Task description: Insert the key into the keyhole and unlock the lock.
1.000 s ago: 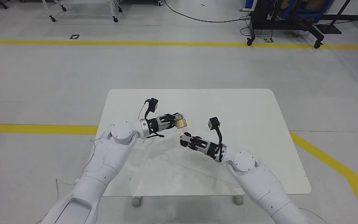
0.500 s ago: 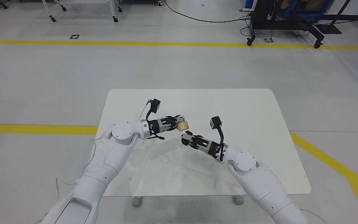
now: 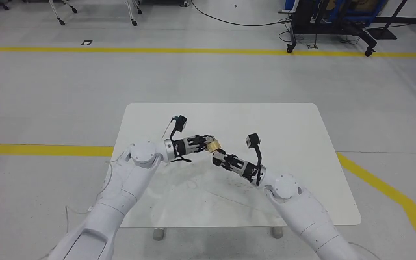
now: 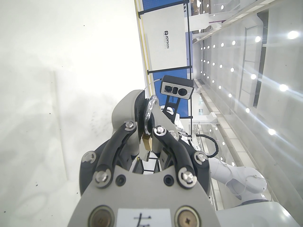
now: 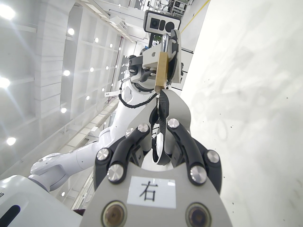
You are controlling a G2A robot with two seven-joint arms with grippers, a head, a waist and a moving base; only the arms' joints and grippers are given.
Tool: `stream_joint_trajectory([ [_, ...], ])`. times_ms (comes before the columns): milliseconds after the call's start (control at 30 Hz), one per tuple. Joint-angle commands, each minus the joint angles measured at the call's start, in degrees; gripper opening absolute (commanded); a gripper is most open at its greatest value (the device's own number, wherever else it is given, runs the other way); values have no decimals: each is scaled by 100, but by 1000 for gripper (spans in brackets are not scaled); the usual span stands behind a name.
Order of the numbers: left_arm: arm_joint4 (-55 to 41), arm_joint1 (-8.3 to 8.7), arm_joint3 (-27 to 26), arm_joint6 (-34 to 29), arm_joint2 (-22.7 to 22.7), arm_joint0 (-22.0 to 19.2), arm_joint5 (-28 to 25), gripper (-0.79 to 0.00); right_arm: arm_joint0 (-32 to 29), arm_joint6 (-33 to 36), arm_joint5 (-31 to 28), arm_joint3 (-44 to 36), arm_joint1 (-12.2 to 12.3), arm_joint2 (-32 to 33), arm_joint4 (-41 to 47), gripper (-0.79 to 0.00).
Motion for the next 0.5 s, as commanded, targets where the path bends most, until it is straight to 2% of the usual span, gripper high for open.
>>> stream_joint_trajectory([
  [0, -5, -3, 12, 147, -20, -1, 36, -785, -16, -32, -54, -2, -4, 13, 14, 0],
  [333, -158, -19, 9, 616, -131, 48, 185, -785, -28, -49, -77, -7, -8, 16, 39, 0],
  [433, -427, -38, 39, 715, -186, 86, 433, -785, -36, -62, -91, -43, -9, 21, 69, 0],
  [467, -640, -51, 76, 571, -190, 87, 704, -785, -85, -73, -196, -168, -9, 51, 169, 0],
])
